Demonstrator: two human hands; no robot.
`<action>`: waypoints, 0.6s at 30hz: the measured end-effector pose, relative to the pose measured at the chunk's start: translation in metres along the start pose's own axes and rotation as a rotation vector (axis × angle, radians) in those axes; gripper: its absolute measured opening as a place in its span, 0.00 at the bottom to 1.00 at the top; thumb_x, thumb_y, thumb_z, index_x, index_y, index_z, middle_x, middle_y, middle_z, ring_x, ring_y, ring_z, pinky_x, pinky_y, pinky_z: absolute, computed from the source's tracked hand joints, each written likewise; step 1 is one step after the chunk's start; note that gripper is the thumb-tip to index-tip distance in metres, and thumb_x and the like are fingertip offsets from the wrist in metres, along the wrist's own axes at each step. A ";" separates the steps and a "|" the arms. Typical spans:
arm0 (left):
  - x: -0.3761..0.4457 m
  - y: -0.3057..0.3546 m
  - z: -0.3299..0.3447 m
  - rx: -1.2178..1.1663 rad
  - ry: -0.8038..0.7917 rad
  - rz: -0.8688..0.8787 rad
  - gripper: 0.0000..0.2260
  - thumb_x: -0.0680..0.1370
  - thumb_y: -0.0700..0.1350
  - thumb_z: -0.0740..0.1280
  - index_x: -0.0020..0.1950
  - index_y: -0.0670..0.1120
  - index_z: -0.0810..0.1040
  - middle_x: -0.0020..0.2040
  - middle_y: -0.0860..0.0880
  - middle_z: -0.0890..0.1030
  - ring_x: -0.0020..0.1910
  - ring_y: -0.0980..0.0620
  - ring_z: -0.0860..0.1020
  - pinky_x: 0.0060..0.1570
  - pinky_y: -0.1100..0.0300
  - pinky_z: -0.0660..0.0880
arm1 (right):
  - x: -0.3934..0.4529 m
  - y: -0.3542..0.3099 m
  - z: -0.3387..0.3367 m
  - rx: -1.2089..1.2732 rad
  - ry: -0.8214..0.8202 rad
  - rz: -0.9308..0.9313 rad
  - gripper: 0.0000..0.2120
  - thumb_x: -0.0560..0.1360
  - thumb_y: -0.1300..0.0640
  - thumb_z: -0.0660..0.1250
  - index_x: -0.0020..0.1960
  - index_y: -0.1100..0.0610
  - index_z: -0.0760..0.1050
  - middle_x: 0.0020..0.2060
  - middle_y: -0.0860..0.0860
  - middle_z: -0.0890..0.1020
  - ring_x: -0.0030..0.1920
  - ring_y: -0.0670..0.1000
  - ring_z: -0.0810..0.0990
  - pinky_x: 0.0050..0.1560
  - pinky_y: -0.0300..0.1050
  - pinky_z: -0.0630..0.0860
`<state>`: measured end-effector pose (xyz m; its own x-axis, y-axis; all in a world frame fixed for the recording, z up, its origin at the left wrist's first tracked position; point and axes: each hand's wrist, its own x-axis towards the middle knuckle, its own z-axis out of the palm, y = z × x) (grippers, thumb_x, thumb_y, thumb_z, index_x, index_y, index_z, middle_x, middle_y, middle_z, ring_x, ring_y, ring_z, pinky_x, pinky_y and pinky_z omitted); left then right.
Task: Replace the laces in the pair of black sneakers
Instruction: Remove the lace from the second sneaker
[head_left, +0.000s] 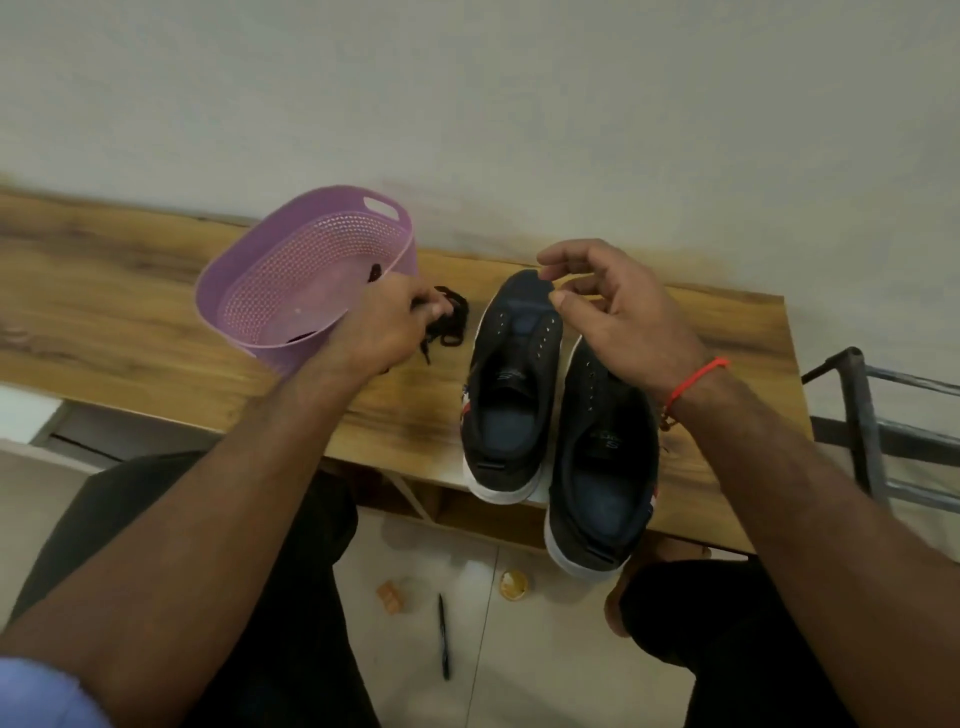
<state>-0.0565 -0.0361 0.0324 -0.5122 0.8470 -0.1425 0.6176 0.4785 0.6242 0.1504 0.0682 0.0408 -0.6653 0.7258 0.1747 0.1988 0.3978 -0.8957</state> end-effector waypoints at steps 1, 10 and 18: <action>-0.001 -0.006 0.003 0.068 -0.007 0.005 0.10 0.83 0.41 0.65 0.62 0.45 0.83 0.62 0.46 0.82 0.59 0.49 0.79 0.60 0.57 0.75 | 0.003 -0.001 0.005 0.006 0.005 0.006 0.16 0.78 0.66 0.64 0.59 0.47 0.76 0.53 0.45 0.81 0.50 0.46 0.80 0.55 0.46 0.79; -0.003 -0.018 -0.002 0.218 -0.031 0.017 0.19 0.82 0.40 0.66 0.74 0.45 0.74 0.71 0.43 0.77 0.68 0.45 0.76 0.67 0.52 0.72 | 0.020 -0.003 0.052 -0.145 -0.171 0.076 0.20 0.80 0.66 0.62 0.67 0.48 0.76 0.64 0.47 0.79 0.65 0.44 0.75 0.69 0.44 0.72; 0.004 -0.033 -0.089 0.015 0.270 0.027 0.13 0.81 0.38 0.68 0.65 0.48 0.82 0.58 0.50 0.84 0.46 0.59 0.80 0.47 0.66 0.74 | 0.025 -0.008 0.069 -0.163 -0.144 0.011 0.15 0.81 0.62 0.64 0.64 0.51 0.78 0.59 0.46 0.81 0.60 0.42 0.78 0.62 0.39 0.76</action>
<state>-0.1322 -0.0690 0.0795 -0.6346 0.7681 0.0851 0.6411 0.4617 0.6131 0.0827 0.0440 0.0245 -0.7562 0.6474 0.0949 0.3120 0.4843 -0.8174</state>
